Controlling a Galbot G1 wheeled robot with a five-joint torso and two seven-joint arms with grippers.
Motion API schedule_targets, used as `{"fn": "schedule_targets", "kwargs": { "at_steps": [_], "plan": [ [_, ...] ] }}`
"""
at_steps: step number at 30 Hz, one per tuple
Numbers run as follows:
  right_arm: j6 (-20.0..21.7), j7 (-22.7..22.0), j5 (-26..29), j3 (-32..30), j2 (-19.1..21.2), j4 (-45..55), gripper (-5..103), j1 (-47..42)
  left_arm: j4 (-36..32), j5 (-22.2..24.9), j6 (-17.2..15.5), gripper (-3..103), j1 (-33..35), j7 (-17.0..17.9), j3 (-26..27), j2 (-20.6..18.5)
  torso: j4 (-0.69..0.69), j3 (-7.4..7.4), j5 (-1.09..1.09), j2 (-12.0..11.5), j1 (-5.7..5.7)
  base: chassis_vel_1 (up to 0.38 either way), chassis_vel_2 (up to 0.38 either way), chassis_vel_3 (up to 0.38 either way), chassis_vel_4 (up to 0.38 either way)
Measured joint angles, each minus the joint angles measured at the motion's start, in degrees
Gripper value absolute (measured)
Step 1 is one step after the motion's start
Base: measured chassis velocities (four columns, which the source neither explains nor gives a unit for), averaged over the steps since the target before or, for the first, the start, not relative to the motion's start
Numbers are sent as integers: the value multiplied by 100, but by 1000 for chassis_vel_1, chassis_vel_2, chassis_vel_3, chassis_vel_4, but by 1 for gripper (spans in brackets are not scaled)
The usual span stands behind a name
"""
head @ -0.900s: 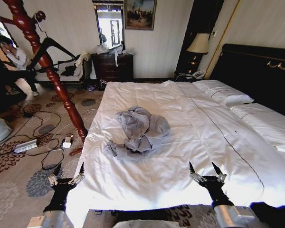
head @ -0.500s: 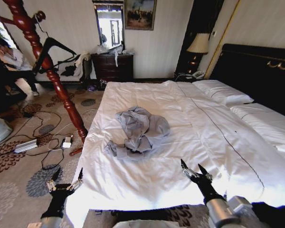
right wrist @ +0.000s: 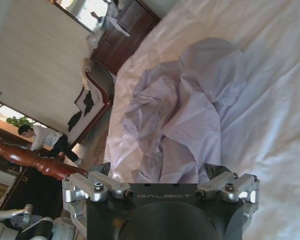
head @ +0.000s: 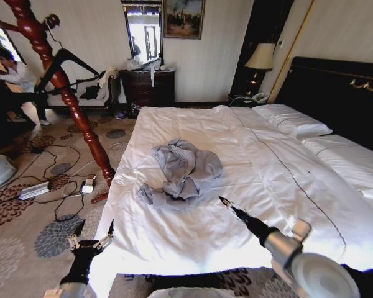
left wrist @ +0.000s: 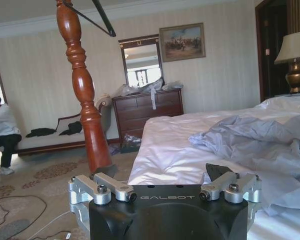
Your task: Pick up the clothes from the bed and hang them on the clothes hanger.
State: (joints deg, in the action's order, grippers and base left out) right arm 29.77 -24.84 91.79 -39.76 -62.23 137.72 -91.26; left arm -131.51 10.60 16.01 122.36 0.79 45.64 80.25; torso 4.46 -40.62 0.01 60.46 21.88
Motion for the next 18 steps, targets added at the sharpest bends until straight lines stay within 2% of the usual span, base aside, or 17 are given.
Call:
{"fn": "schedule_targets", "kwargs": {
  "at_steps": [6, 8, 10, 13, 18],
  "plan": [
    [191, -261, 82, 599, 164, -497, 100, 775, 46, -117, 99, 100, 120, -18, -2, 133, 0, 0, -1, -1, 0, 0, 0, 0, 0],
    [411, -443, -11, 1055, 157, -900, 100, 1363, 149, -166, 165, 101, 150, -20, -20, 217, 0, 0, -1, 0, 0, 0, 0, 0, 0],
    [486, -467, 4, 1176, 179, -1025, 100, 1521, 190, -179, 190, 101, 165, -20, -22, 239, 0, 0, 0, -1, 1, 0, 0, 0, 0],
    [808, -422, 370, 1457, 471, -1360, 100, 1989, 275, -192, 265, 96, 243, -24, -22, 268, 0, 0, -2, 0, 0, 0, 0, 0, 0],
    [1050, -94, 596, 2018, 797, -1915, 100, 2775, 302, -261, 352, 100, 353, -15, -5, 331, 1, 0, -2, 0, 1, 0, 0, 0, 0]
  ]
}}
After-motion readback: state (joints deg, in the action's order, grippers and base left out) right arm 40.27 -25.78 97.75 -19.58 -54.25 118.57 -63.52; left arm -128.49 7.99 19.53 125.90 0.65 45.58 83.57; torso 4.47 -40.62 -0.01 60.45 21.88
